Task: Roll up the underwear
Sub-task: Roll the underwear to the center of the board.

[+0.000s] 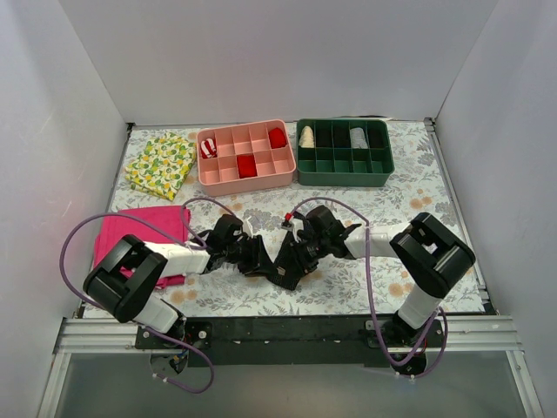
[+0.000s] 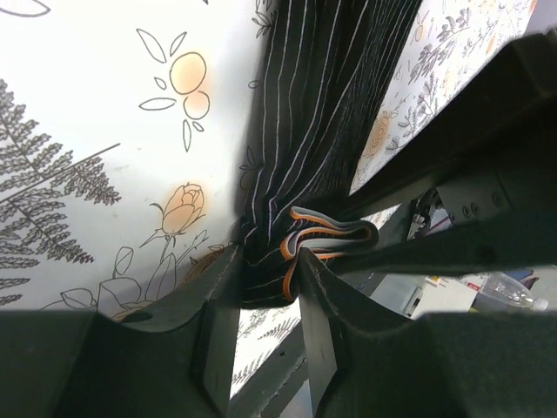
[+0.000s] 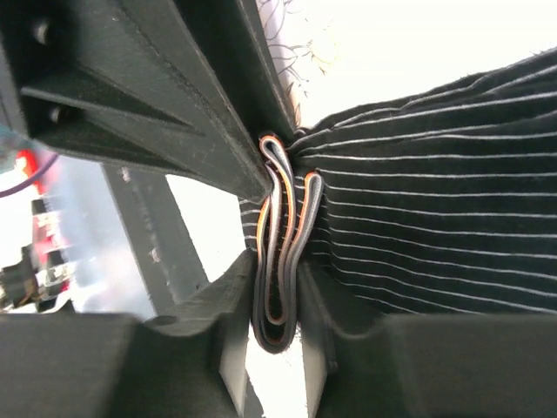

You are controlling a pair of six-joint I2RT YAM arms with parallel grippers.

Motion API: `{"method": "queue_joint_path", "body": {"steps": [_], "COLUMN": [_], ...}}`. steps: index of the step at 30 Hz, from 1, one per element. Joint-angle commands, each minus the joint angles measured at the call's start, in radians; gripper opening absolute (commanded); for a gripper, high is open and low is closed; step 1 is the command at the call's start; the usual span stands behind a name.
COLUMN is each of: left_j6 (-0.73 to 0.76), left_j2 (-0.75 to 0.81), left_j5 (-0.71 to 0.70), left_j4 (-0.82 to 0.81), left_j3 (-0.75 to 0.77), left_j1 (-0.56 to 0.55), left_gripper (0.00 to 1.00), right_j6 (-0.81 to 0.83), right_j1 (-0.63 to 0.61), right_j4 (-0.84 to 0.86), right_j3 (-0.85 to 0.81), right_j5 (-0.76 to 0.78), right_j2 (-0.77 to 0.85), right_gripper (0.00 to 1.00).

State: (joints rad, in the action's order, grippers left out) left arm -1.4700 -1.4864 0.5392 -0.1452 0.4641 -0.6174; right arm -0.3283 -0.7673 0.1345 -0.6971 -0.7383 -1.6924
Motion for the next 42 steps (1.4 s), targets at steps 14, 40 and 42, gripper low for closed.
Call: {"method": "queue_joint_path", "body": {"steps": [14,40,42], "left_j6": [0.037,0.059,0.060], "left_j2": [-0.064,0.247,0.230], "left_j5": [-0.143,-0.127,-0.081], "left_j4": [0.098,0.107,0.049], "left_j3": [0.021,-0.041,-0.065], "left_j1": [-0.010,-0.007,-0.007], "left_gripper": [0.29,0.64,0.63], "right_j6": [0.002,0.121,0.142], "right_j1": [-0.066,0.174,0.187], "right_j4": [-0.018,0.036,-0.010], "right_j3": [0.034,-0.010,-0.024], "right_j5": [0.237,-0.285,-0.279], "right_j2": [0.134,-0.173,-0.188], "right_gripper": [0.16,0.01,0.01]}}
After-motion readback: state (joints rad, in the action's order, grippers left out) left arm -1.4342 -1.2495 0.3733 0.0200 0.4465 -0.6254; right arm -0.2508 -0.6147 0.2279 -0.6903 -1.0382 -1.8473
